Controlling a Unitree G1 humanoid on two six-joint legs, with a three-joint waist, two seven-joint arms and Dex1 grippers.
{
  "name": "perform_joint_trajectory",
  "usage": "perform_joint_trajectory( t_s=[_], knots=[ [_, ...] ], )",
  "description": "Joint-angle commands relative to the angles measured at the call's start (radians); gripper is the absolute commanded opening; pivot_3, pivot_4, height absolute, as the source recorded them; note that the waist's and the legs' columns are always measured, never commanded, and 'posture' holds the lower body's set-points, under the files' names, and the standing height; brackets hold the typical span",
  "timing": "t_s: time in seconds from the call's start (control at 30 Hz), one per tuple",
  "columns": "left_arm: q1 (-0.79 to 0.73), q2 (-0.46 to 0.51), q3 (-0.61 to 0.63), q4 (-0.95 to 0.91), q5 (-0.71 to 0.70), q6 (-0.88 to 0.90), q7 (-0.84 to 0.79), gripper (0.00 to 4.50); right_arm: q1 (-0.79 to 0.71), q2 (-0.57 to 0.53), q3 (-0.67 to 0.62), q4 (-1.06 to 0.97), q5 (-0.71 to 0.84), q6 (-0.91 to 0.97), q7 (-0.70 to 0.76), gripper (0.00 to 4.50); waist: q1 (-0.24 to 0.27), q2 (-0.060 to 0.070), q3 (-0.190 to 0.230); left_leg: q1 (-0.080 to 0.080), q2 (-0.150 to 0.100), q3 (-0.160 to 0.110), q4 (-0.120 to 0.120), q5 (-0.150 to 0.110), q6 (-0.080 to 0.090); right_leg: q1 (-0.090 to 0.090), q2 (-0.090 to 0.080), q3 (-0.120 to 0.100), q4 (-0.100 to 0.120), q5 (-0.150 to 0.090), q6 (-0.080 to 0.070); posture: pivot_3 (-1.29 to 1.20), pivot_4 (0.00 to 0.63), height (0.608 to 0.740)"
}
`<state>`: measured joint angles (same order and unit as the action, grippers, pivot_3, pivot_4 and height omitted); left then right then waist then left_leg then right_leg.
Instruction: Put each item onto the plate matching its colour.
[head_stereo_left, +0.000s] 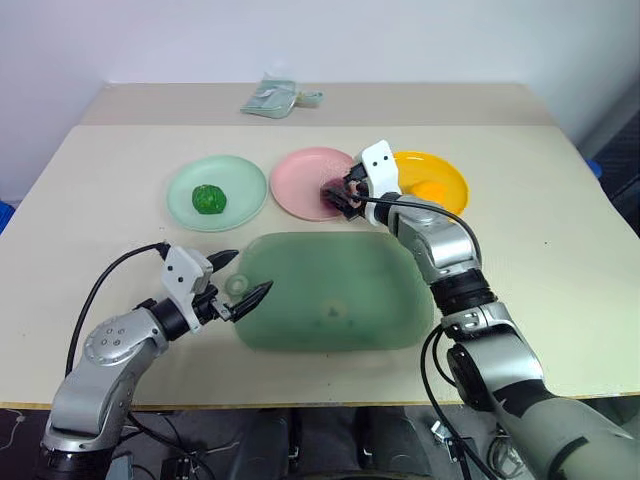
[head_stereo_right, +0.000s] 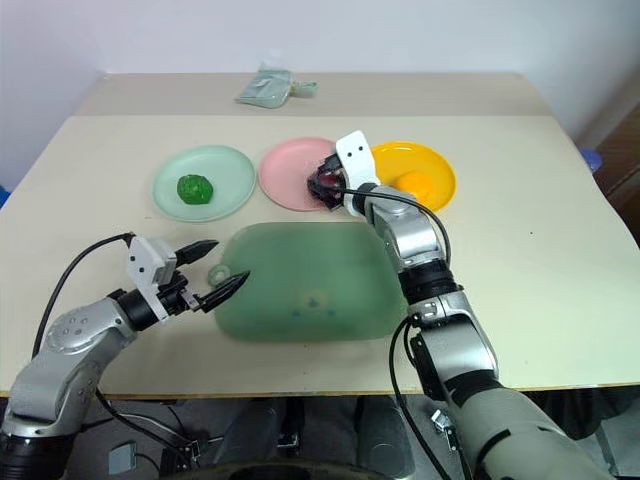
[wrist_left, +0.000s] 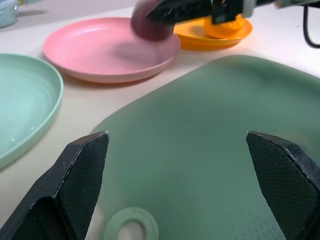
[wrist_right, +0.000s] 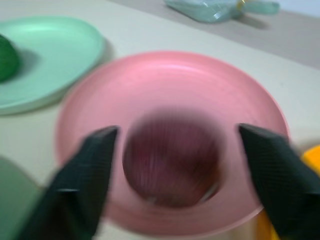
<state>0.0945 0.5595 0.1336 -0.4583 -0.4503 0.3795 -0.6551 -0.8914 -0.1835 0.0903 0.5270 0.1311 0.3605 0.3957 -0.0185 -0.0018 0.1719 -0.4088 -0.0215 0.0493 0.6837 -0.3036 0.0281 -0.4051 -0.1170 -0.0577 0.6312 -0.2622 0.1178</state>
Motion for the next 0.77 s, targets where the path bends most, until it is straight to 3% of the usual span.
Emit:
perform_joint_trajectory(
  t_s=[0.03, 0.2, 0.43, 0.57, 0.77],
  knots=[
    [0.032, -0.010, 0.045, -0.066, -0.005, -0.020, 0.030, 4.50, -0.028, -0.019, -0.031, -0.051, 0.008, -0.095, 0.046, 4.46, -0.001, 0.000, 0.000, 0.000, 0.000, 0.000, 0.000, 0.000, 0.000, 0.000, 0.000, 0.000, 0.000, 0.000, 0.000, 0.00, 0.150, 0.740],
    [0.072, -0.033, 0.131, -0.033, 0.022, -0.073, 0.086, 4.50, 0.107, -0.163, -0.080, -0.228, 0.085, -0.149, 0.256, 4.46, 0.010, 0.000, 0.000, 0.000, 0.000, 0.000, 0.000, 0.000, 0.000, 0.001, 0.000, 0.000, -0.001, 0.000, 0.000, 0.00, 0.150, 0.740],
    [0.167, 0.027, 0.324, 0.104, 0.044, -0.158, 0.051, 4.50, 0.486, -0.492, -0.237, -0.456, 0.242, -0.089, 0.561, 4.46, 0.006, 0.000, 0.000, 0.000, 0.000, 0.001, 0.000, -0.001, 0.002, 0.001, -0.001, 0.000, -0.002, 0.000, 0.000, 0.00, 0.150, 0.740],
    [0.218, 0.050, 0.382, 0.142, 0.041, -0.184, 0.018, 4.50, 0.618, -0.573, -0.335, -0.465, 0.294, -0.070, 0.605, 4.46, 0.003, 0.000, 0.000, 0.002, 0.002, 0.002, 0.000, -0.001, 0.002, 0.002, -0.002, 0.001, -0.002, 0.000, 0.000, 0.00, 0.150, 0.740],
    [0.234, 0.047, 0.403, 0.142, 0.036, -0.183, 0.011, 4.50, 0.688, -0.612, -0.362, -0.464, 0.292, -0.060, 0.619, 4.46, 0.007, 0.000, 0.000, 0.002, 0.002, 0.001, 0.000, -0.002, 0.002, 0.002, -0.005, 0.002, -0.002, 0.000, 0.000, 0.00, 0.150, 0.740]
  ],
)
